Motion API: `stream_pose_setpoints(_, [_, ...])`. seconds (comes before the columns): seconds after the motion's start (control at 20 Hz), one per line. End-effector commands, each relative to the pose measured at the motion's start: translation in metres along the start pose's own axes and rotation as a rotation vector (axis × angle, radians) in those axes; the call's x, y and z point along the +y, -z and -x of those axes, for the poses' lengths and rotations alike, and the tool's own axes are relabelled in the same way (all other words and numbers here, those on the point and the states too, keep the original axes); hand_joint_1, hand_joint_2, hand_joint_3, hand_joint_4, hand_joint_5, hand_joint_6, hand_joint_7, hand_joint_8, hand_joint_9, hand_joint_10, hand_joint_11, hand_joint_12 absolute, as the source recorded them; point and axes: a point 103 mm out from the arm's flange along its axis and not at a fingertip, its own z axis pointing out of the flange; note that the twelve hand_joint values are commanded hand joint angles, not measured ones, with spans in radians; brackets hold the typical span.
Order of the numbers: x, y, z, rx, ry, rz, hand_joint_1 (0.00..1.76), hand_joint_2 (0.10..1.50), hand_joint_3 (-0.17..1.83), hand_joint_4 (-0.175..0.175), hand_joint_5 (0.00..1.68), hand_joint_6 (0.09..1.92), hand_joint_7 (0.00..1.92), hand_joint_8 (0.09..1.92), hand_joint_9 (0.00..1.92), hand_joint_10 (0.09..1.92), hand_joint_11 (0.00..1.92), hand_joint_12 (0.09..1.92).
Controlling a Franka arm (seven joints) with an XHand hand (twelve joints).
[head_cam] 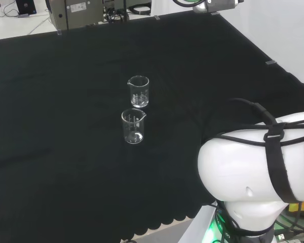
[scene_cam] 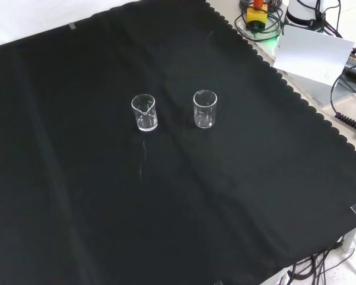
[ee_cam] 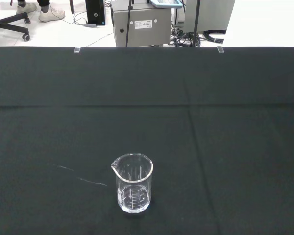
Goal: Pick up the beaker on the right.
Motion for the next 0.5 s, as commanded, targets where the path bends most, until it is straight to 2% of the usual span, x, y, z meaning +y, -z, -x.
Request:
stream_pose_setpoints(0.05, [-0.0001,-0.0003,-0.0005,-0.007,0.000,0.006,0.13,1.05,0.52,-0.009,0.25,0.09,0.18,0.13,0.18,0.49,0.01,1.35])
stream_pose_setpoints(0.2, [0.0006,0.0006,-0.0010,-0.011,-0.002,0.005,0.01,1.17,0.40,-0.010,0.30,0.09,0.19,0.23,0.19,0.60,0.01,1.36])
stream_pose_setpoints(0.5, [0.0043,-0.0011,-0.0033,-0.020,-0.009,-0.002,0.00,1.19,0.38,-0.009,0.31,0.09,0.19,0.25,0.19,0.62,0.01,1.37])
